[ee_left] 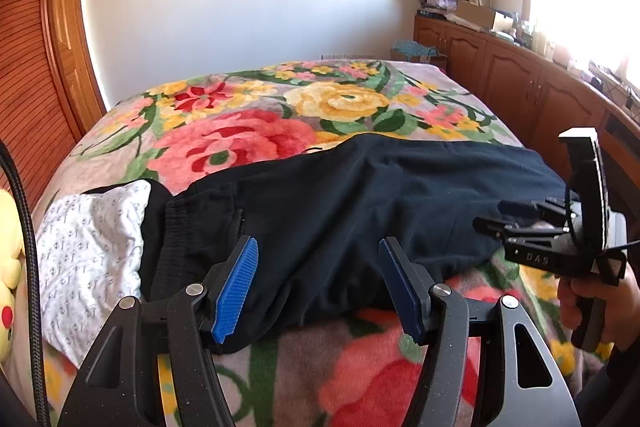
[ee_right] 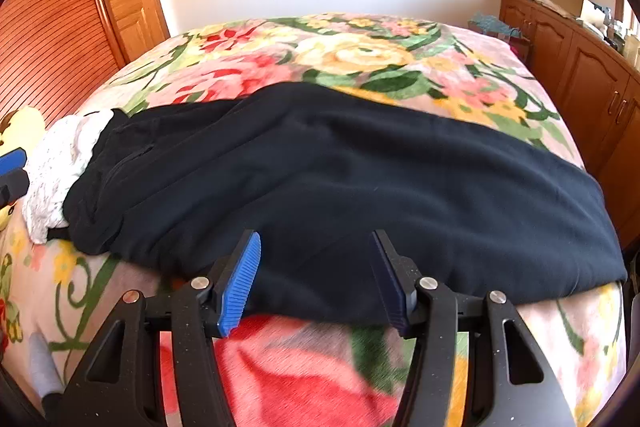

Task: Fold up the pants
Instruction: 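Move both open tools back over the folded pants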

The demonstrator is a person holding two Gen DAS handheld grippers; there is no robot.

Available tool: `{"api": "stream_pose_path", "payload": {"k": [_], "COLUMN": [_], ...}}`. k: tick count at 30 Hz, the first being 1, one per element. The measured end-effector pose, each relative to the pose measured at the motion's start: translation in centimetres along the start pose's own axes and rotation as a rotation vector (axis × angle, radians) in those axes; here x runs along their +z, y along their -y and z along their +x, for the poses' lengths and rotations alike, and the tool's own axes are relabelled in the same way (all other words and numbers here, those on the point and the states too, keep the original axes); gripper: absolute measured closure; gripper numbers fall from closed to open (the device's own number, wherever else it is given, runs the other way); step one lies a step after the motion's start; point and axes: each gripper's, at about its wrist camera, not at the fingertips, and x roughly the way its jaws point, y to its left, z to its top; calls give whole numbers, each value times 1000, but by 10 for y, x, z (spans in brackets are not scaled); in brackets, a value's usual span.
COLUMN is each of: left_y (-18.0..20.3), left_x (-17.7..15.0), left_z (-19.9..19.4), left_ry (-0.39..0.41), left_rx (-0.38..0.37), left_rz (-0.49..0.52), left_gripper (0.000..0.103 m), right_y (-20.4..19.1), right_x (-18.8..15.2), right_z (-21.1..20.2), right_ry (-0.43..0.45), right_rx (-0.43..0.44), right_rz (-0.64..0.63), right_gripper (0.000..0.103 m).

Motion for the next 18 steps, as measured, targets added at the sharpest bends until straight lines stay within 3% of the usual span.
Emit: {"api": "stream_pose_path", "payload": {"k": [6, 18], "left_y": [-8, -21], "left_x": [-12, -13], "left_z": [-3, 1], "left_ry": [15, 30], "left_rx": [-40, -2], "left_rz": [-47, -93], "left_gripper": [38, 38], "right_y": [-23, -59], "right_x": [-16, -44], "right_z": [1, 38], "right_ry": [-50, -177], "right_rx": [29, 82], "right_rz": [-8, -90], "right_gripper": [49, 64]}}
